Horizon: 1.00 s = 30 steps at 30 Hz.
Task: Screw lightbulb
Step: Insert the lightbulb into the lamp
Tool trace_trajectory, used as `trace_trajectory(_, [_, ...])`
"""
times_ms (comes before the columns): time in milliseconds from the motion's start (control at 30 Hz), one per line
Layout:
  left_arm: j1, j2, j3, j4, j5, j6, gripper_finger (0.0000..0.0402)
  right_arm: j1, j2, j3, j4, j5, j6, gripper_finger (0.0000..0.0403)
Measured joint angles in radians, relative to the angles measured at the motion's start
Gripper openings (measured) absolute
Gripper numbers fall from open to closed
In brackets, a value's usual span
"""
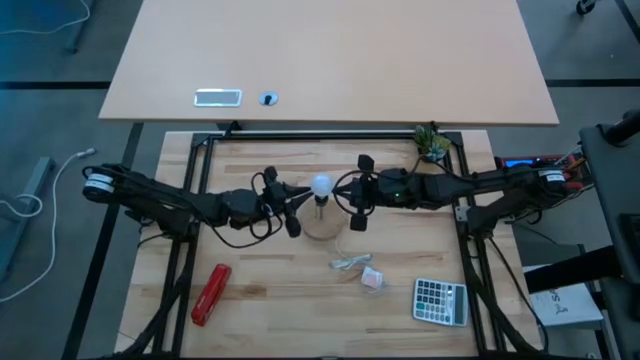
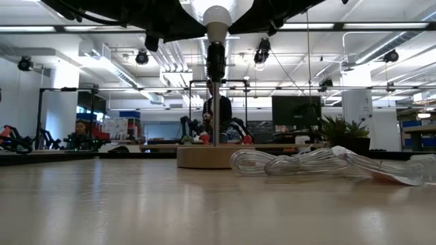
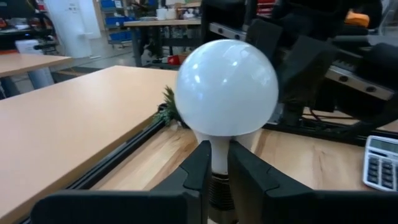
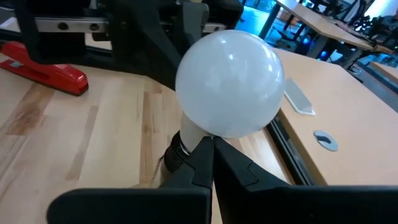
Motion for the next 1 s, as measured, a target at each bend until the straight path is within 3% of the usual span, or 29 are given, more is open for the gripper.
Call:
trace_trajectory(200, [-0.001,-0.001,0.000,-0.005,-0.004,-0.012,0.0041,0.006,0.000,0.000,-0.007,0.001,0.003,0.0000])
trace_trajectory(467, [-0.042,-0.041,-0.002,-0.144,-0.004,-0.107,0.0041,0.006,0.000,0.000,-0.052,0.067,0.043,0.0000])
trace_trajectory(733, [-0.055,-0.051,-0.002,0.004,0.002,-0.011,0.0041,0.004,0.000,0.000,0.008,0.066,0.009,0.0000])
trace_trajectory(1000, [-0.050,-0.050,-0.002,0.001,-0.016,0.007,0.0041,0.004,0.000,0.000,0.016,0.034,0.007,0.0000])
